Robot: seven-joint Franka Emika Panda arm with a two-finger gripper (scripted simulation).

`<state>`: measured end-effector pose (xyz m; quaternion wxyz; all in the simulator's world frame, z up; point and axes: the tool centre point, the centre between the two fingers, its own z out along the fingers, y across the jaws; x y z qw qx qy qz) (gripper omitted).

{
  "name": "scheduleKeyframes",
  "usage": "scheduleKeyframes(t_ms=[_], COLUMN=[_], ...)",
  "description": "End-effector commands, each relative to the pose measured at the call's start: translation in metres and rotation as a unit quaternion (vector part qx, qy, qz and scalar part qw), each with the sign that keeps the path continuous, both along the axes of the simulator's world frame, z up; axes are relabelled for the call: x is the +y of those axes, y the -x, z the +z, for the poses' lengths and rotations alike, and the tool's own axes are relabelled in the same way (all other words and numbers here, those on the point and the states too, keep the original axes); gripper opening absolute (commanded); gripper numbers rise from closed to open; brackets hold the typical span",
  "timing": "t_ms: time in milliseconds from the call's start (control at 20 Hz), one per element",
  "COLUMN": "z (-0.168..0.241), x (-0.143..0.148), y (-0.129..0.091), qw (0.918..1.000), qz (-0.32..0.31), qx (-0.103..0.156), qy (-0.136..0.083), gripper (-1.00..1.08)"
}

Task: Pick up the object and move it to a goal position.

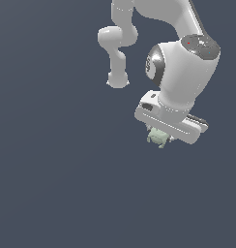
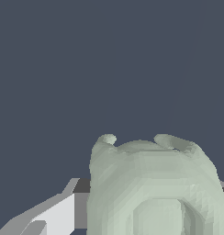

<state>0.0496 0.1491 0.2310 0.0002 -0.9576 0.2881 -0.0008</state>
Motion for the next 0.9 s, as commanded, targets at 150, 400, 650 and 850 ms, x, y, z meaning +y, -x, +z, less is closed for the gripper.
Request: scheduleKeyframes(t_ms=[150, 400, 650, 850], z=[0.040, 0.059, 0.065, 0.063], x=[0.009, 0.014, 0.016, 0.015], y=[-0.005, -0.008, -0.009, -0.010], qw=[1.0000, 1.0000, 1.0000, 1.0000], qz=[0.000, 0.000, 0.000, 0.000], qx=[0.001, 0.001, 0.001, 0.001], qy=[0.000, 0.000, 0.000, 0.000], gripper=[-1.00, -1.00, -1.00, -1.00])
